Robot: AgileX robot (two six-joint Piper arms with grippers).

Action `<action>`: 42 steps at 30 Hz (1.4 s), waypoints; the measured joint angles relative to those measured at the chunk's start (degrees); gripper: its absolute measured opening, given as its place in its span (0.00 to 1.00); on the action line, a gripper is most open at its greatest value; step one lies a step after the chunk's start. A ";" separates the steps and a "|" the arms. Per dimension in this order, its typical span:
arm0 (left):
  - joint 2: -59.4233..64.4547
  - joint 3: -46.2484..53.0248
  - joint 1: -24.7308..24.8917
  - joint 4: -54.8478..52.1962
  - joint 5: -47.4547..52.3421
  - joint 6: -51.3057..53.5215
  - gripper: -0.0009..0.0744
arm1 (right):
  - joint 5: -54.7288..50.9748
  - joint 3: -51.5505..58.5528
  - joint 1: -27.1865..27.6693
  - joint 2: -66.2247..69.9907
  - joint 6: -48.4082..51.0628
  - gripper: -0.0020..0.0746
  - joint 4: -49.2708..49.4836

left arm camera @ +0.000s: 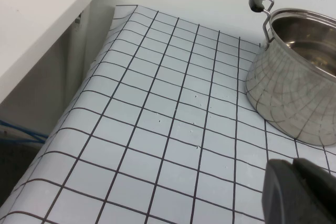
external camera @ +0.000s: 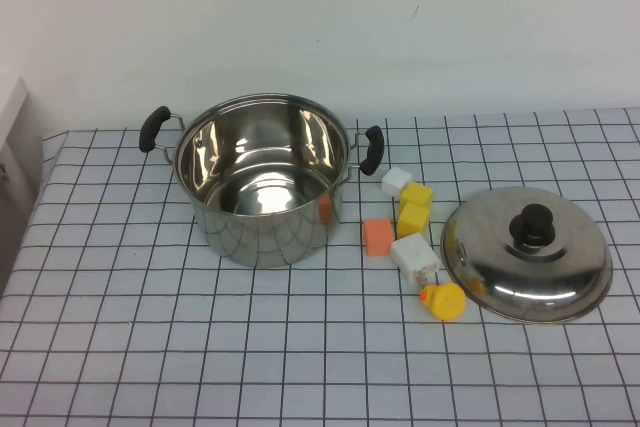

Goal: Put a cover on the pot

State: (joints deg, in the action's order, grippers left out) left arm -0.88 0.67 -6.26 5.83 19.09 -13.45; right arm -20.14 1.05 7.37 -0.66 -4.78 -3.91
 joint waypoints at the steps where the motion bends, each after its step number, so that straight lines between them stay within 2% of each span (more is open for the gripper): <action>1: 0.00 0.00 0.00 0.00 0.00 0.00 0.01 | 0.00 0.00 0.00 0.00 0.00 0.02 0.00; 25: 0.00 0.00 0.00 0.00 0.00 0.23 0.01 | 0.00 0.00 0.00 0.00 0.00 0.02 1.65; 29: 0.00 0.00 0.00 0.00 0.00 0.23 0.01 | 0.00 0.00 0.00 0.00 0.00 0.02 14.10; 33: 0.00 0.00 0.00 0.00 0.00 0.23 0.01 | -0.15 0.47 0.00 0.00 0.00 0.02 41.28; 35: 0.00 0.00 0.00 0.00 0.00 0.23 0.01 | -0.15 0.47 0.00 0.00 0.00 0.02 50.42; 37: 0.00 0.00 0.00 0.00 0.00 0.23 0.01 | 0.07 0.47 0.00 0.00 0.13 0.02 54.43; 42: 0.00 0.00 0.00 0.00 0.00 0.23 0.01 | 2.29 0.47 0.00 0.00 8.85 0.02 52.80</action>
State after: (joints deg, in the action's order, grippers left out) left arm -0.88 0.67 -6.26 5.83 19.09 -13.21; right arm -17.85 1.52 7.37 -0.66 4.07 48.90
